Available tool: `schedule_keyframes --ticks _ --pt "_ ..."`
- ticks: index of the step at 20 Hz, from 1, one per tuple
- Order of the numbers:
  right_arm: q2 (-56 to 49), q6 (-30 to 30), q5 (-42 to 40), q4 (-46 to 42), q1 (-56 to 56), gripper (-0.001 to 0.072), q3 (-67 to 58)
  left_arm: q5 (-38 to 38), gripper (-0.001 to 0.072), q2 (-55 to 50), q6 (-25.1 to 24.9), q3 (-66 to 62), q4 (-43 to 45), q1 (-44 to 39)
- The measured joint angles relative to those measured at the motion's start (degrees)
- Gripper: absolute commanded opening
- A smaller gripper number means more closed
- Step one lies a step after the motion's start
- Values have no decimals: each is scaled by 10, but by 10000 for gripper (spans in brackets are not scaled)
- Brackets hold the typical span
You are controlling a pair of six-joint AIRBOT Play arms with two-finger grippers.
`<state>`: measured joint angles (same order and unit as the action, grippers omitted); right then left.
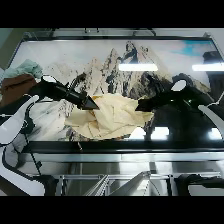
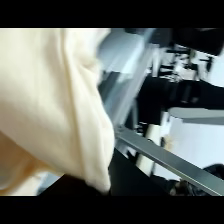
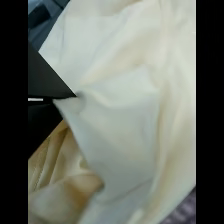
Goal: Fold the shirts.
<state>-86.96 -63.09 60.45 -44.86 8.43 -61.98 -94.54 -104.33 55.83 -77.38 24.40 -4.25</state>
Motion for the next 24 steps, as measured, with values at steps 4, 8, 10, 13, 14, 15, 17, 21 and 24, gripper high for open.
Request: schedule_keyframes --ticks 4,8,10,13,14,15,17,21,24 --pt "90 13 27 8 -33 20 -36 -77 17 21 11 -45 -103 22" --pt "241 22 22 10 -80 21 -57 -106 18 104 9 -60 -217 63" --pt "327 23 -10 12 -106 21 -61 -109 19 168 6 -63 -257 87" --pt "447 23 -73 14 -136 21 -64 -111 20 276 3 -67 -286 129" --pt "478 23 -91 14 -143 21 -64 -111 21 309 3 -71 -292 144" --pt "507 23 -106 14 -149 21 -65 -112 22 342 7 -79 -294 162" --pt "551 23 -134 14 -155 21 -65 -113 26 398 24 -106 -280 196" --pt "590 37 -173 15 -160 21 -73 -109 27 463 64 -185 -181 254" --pt "558 50 -177 32 -158 20 -77 -97 27 450 77 -242 -107 251"
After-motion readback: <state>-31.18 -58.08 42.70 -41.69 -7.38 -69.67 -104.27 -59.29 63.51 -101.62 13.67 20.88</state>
